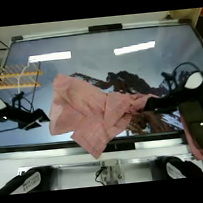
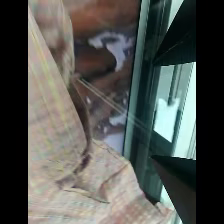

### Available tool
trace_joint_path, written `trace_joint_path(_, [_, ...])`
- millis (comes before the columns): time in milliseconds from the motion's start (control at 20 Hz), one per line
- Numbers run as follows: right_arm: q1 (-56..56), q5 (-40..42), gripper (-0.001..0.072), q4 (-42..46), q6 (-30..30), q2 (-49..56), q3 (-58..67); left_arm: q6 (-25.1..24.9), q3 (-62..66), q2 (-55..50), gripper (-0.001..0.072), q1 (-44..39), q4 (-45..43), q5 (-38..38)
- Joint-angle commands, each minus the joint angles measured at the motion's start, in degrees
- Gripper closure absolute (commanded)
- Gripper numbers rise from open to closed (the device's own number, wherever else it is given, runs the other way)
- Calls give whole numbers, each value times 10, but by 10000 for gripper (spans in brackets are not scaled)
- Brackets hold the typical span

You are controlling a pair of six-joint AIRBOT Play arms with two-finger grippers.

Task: Fold the shirts.

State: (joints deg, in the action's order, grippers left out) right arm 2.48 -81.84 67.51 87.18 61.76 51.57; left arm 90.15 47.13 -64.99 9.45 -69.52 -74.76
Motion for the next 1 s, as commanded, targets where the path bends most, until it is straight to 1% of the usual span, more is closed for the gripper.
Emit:
trace_joint_path(0, [-87, 76, 39, -19, 24, 3, -87, -10, -108, 14, 85, 0, 67, 120])
trace_joint_path(100, [-118, 108, 39, -20, 45, 35, -97, -10, -122, 9, 90, 0, 86, 158])
trace_joint_path(200, [-133, 127, 39, -42, 45, 78, -97, -11, -122, 2, 92, 0, 85, 170])
trace_joint_path(300, [-142, 165, 39, -68, 45, 116, -97, -10, -122, -1, 110, 0, 85, 184])
trace_joint_path(400, [-146, 205, 40, -106, 41, 144, -97, -10, -122, -1, 112, 0, 85, 192])
trace_joint_path(450, [-150, 223, 40, -121, 41, 155, -97, -10, -122, -1, 135, 0, 85, 196])
trace_joint_path(500, [-156, 237, 40, -130, 41, 162, -97, -10, -122, 0, 210, 0, 85, 200])
trace_joint_path(600, [-174, 263, 42, -133, 45, 173, -97, -10, -120, 0, 208, 1, 86, 204])
trace_joint_path(650, [-181, 277, 127, -134, 51, 176, -97, -10, -119, 0, 206, 1, 86, 204])
trace_joint_path(750, [-181, 283, 662, -147, 57, 176, -97, -10, -117, 0, 197, 1, 85, 204])
trace_joint_path(850, [-171, 259, 670, -144, 44, 167, -85, -10, -117, 0, 200, 1, 85, 204])
trace_joint_path(900, [-166, 239, 670, -139, 30, 156, -72, -10, -117, 0, 230, 1, 85, 204])
trace_joint_path(950, [-159, 218, 670, -133, 18, 138, -54, -11, -117, 0, 340, 2, 85, 204])
